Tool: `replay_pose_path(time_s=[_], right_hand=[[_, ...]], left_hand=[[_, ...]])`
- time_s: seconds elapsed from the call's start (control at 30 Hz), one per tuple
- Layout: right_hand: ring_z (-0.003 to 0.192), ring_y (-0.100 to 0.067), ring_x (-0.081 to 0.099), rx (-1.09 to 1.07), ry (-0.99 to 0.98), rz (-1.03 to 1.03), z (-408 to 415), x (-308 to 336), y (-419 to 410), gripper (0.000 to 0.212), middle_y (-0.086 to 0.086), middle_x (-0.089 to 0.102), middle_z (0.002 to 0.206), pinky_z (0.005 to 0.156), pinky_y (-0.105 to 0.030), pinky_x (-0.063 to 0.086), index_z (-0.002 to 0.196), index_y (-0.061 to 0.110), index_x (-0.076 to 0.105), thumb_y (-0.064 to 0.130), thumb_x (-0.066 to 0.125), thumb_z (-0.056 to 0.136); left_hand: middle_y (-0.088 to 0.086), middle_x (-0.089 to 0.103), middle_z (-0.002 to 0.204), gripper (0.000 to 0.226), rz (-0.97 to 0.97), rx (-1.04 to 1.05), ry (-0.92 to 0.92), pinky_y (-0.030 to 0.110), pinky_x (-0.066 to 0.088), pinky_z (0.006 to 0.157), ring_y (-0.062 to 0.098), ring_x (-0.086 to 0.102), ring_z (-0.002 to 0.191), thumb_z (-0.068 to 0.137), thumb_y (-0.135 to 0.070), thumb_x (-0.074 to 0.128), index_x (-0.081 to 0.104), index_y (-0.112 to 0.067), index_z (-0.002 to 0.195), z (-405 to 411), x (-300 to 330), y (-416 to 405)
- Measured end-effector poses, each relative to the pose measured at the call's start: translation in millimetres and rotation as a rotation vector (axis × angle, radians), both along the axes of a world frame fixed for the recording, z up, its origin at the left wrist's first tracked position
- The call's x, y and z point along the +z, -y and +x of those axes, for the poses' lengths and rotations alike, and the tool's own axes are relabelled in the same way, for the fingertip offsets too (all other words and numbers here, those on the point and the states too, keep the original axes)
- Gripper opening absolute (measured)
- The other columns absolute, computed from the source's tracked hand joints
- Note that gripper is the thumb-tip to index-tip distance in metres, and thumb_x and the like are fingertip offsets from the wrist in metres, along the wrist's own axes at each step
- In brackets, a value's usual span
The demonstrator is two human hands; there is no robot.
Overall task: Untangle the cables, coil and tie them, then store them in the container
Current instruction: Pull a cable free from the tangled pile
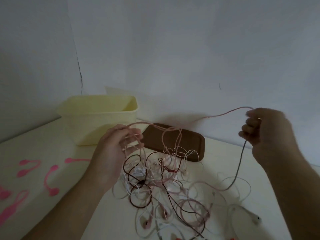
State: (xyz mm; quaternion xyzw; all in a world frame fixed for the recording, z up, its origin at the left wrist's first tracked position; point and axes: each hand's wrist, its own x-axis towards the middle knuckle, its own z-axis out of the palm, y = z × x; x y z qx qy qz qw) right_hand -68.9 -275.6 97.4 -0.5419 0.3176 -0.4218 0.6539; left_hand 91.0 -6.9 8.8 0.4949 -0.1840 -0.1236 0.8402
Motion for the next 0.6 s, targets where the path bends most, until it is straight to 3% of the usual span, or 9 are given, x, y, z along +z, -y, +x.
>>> replay_pose_path(time_s=[0.03, 0.1, 0.17, 0.2, 0.3, 0.37, 0.43, 0.53, 0.6], right_hand=[[0.06, -0.017, 0.052, 0.027, -0.123, -0.111, 2.8, -3.3, 0.8, 0.007, -0.001, 0.059, 0.07, 0.065, -0.031, 0.048, 0.089, 0.007, 0.069, 0.005, 0.062, 0.091], [0.092, -0.022, 0.064, 0.127, -0.406, -0.394, 6.0, -13.1, -3.8, 0.029, -0.005, 0.071, 0.104, 0.084, -0.038, 0.05, 0.113, 0.009, 0.074, 0.014, 0.07, 0.084], [0.113, -0.02, 0.059, 0.183, -0.688, -0.677, 8.3, -20.1, -17.7, 0.054, -0.002, 0.059, 0.136, 0.091, -0.037, 0.046, 0.139, 0.02, 0.063, 0.017, 0.073, 0.085], [0.116, -0.018, 0.057, 0.193, -0.732, -0.793, 9.8, -23.2, -25.9, 0.059, -0.002, 0.054, 0.142, 0.09, -0.032, 0.044, 0.143, 0.023, 0.06, 0.015, 0.072, 0.086], [0.102, -0.008, 0.066, 0.361, -0.641, -0.915, 20.7, -35.1, -53.8, 0.038, 0.008, 0.068, 0.121, 0.083, -0.026, 0.054, 0.124, 0.03, 0.069, 0.016, 0.071, 0.089], [0.095, -0.006, 0.068, 0.487, -0.674, -0.94, 31.3, -49.6, -71.7, 0.016, 0.014, 0.074, 0.102, 0.086, -0.031, 0.058, 0.107, 0.032, 0.073, 0.033, 0.071, 0.092], [0.094, -0.005, 0.069, 0.597, -0.69, -0.996, 40.5, -66.8, -84.7, 0.018, 0.014, 0.075, 0.099, 0.083, -0.03, 0.057, 0.104, 0.031, 0.075, 0.045, 0.066, 0.097], [0.093, -0.001, 0.066, 0.663, -0.652, -1.043, 50.1, -82.2, -89.1, 0.014, 0.014, 0.076, 0.103, 0.075, -0.01, 0.047, 0.111, 0.031, 0.076, 0.032, 0.064, 0.103], [0.082, -0.005, 0.069, 0.618, -0.548, -0.905, 51.2, -75.0, -82.3, 0.019, 0.011, 0.077, 0.093, 0.069, -0.013, 0.05, 0.099, 0.032, 0.079, 0.021, 0.064, 0.103]], left_hand=[[0.022, 0.074, 0.106, 0.024, -0.032, -0.088, -0.053, 0.051, 0.062, 0.085, 0.038, 0.073, 0.104, 0.104, -0.011, 0.046, 0.059, -0.011, 0.084, -2.1, 1.3, -0.4], [0.031, 0.072, 0.118, 0.022, -0.054, -0.229, -0.141, 0.054, 0.063, 0.085, 0.046, 0.07, 0.115, 0.103, -0.02, 0.044, 0.052, -0.014, 0.084, -8.6, 4.0, -0.6], [0.036, 0.068, 0.124, 0.02, -0.053, -0.316, -0.174, 0.058, 0.061, 0.089, 0.049, 0.068, 0.118, 0.1, -0.024, 0.044, 0.048, -0.016, 0.083, -14.2, 6.1, 0.0], [0.038, 0.067, 0.125, 0.019, -0.059, -0.357, -0.174, 0.06, 0.06, 0.093, 0.05, 0.067, 0.12, 0.098, -0.025, 0.044, 0.048, -0.016, 0.082, -16.2, 6.7, 0.3], [0.04, 0.064, 0.127, 0.024, -0.065, -0.445, -0.138, 0.064, 0.054, 0.101, 0.054, 0.064, 0.122, 0.093, -0.026, 0.045, 0.054, -0.016, 0.074, -19.0, 7.5, 0.6], [0.037, 0.067, 0.123, 0.028, -0.028, -0.439, -0.101, 0.064, 0.052, 0.103, 0.054, 0.065, 0.119, 0.093, -0.025, 0.042, 0.054, -0.016, 0.069, -19.0, 6.3, 0.7], [0.033, 0.07, 0.112, 0.029, -0.001, -0.437, -0.066, 0.062, 0.052, 0.102, 0.052, 0.069, 0.109, 0.092, -0.025, 0.04, 0.051, -0.015, 0.068, -17.5, 4.2, -0.1], [0.023, 0.062, 0.083, 0.026, 0.034, -0.412, -0.029, 0.056, 0.052, 0.095, 0.037, 0.065, 0.078, 0.093, -0.02, 0.036, 0.045, -0.014, 0.07, -12.5, 0.6, -0.6], [0.013, 0.05, 0.067, 0.026, 0.091, -0.311, -0.036, 0.051, 0.051, 0.089, 0.028, 0.053, 0.06, 0.095, -0.016, 0.036, 0.046, -0.012, 0.07, -6.6, -3.7, 0.4]])
